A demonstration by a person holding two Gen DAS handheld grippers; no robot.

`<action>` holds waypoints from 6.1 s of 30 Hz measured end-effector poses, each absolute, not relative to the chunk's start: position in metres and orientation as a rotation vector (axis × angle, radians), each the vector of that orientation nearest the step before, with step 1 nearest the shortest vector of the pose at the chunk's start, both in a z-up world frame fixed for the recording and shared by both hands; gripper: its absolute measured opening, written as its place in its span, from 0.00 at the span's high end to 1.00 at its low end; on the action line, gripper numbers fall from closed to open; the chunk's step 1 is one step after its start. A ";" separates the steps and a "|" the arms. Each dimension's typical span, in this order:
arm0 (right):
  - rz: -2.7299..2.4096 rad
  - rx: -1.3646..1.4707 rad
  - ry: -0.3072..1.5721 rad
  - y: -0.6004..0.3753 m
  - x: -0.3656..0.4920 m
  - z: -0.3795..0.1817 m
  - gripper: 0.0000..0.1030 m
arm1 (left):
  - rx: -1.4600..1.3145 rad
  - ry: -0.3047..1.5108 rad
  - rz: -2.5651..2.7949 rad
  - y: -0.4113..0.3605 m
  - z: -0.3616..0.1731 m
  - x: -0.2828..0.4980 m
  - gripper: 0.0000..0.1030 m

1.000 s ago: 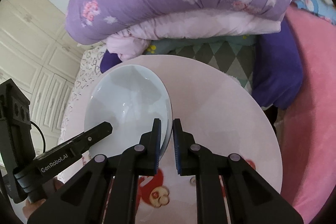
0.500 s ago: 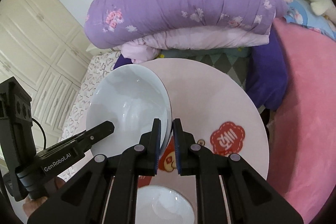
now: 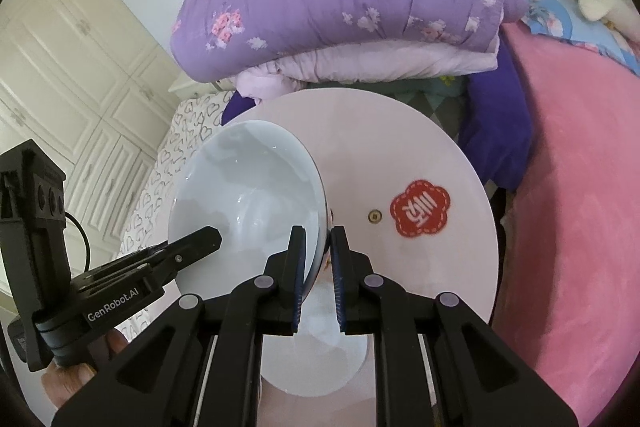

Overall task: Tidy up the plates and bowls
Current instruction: 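Lift and carry the held bowl with both grippers over the stack, then lower the bowl onto the nested bowls and open both grippers, then move both open grippers around the rim of the bowl stack, then close both grippers on the rim of the bowl stack, then lift and carry the bowl stack with both grippers over the grey-rimmed plates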

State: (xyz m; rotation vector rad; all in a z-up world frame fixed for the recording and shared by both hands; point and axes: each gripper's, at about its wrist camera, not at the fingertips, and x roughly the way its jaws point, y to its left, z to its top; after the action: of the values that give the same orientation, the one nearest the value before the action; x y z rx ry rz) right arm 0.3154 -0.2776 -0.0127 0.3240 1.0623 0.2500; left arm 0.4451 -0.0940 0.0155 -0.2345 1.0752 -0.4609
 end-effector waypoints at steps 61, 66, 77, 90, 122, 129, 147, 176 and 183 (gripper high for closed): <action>0.286 0.243 1.238 -0.273 0.267 -0.073 0.44 | 0.015 1.179 -0.419 -0.123 -0.027 0.373 0.71; 0.256 0.282 1.167 -0.284 0.270 -0.062 0.03 | 0.012 1.138 -0.398 -0.119 -0.021 0.370 0.35; 0.227 0.503 1.025 -0.337 0.265 -0.058 0.00 | -0.037 1.043 -0.394 -0.092 0.001 0.363 0.01; 0.254 0.443 1.103 -0.333 0.265 -0.084 0.00 | -0.155 1.074 -0.403 -0.067 -0.015 0.377 0.01; 0.272 0.383 1.297 -0.293 0.285 -0.131 0.34 | -0.191 1.291 -0.433 -0.108 -0.082 0.417 0.37; 0.301 0.465 1.318 -0.294 0.282 -0.133 0.47 | -0.225 1.336 -0.448 -0.102 -0.086 0.413 0.40; 0.253 0.484 1.298 -0.279 0.276 -0.125 0.66 | -0.291 1.375 -0.451 -0.118 -0.082 0.414 0.62; 0.311 0.390 1.247 -0.248 0.278 -0.075 0.73 | -0.355 1.313 -0.421 -0.072 -0.032 0.402 0.63; 0.429 0.323 1.249 -0.187 0.265 -0.062 0.73 | -0.381 1.274 -0.339 -0.001 -0.006 0.368 0.63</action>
State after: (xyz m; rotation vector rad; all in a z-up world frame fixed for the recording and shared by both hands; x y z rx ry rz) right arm 0.2654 -0.1870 -0.0620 0.3233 1.2494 0.4293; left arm 0.3676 -0.0013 -0.0057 -0.3814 1.2742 -0.3387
